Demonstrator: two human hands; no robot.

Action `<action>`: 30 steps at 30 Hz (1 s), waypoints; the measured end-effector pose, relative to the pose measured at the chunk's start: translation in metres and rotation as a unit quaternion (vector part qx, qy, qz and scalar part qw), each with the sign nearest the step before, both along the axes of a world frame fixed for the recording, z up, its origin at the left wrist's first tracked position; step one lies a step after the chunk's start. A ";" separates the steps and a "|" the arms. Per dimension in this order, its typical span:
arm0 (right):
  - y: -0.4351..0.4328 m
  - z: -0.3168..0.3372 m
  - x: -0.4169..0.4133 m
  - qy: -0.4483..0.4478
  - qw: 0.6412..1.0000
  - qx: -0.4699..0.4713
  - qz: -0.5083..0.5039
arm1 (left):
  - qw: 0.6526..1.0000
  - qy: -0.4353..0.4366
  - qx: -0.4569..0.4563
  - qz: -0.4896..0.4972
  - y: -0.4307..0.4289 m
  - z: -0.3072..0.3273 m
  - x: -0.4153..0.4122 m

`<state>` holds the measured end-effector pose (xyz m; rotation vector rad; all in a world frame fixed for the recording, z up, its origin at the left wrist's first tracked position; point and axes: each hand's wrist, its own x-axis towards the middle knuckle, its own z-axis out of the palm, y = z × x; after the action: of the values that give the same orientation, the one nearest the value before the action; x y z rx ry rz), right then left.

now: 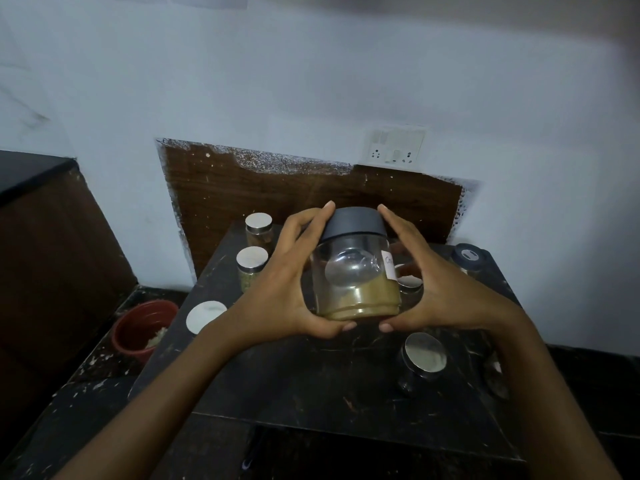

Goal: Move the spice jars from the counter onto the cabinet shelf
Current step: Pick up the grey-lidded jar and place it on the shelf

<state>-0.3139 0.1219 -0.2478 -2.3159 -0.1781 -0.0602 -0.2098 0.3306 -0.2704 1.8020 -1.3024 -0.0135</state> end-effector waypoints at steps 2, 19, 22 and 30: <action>-0.001 -0.002 0.000 -0.002 1.000 0.013 -0.004 | 1.000 0.006 0.004 -0.004 0.001 0.000 0.000; 0.004 -0.002 0.002 0.010 1.000 0.004 0.002 | 1.000 0.006 0.010 0.005 0.002 -0.003 0.000; 0.001 -0.004 0.001 0.030 0.998 0.047 -0.003 | 1.000 0.025 0.009 0.001 0.003 -0.003 -0.001; 0.009 -0.004 0.004 -0.024 0.999 -0.026 -0.018 | 0.997 0.024 0.073 -0.004 0.002 -0.002 0.008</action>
<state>-0.3095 0.1310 -0.2515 -2.3706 -0.1627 -0.1306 -0.2023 0.3326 -0.2723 1.9075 -1.3017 -0.1590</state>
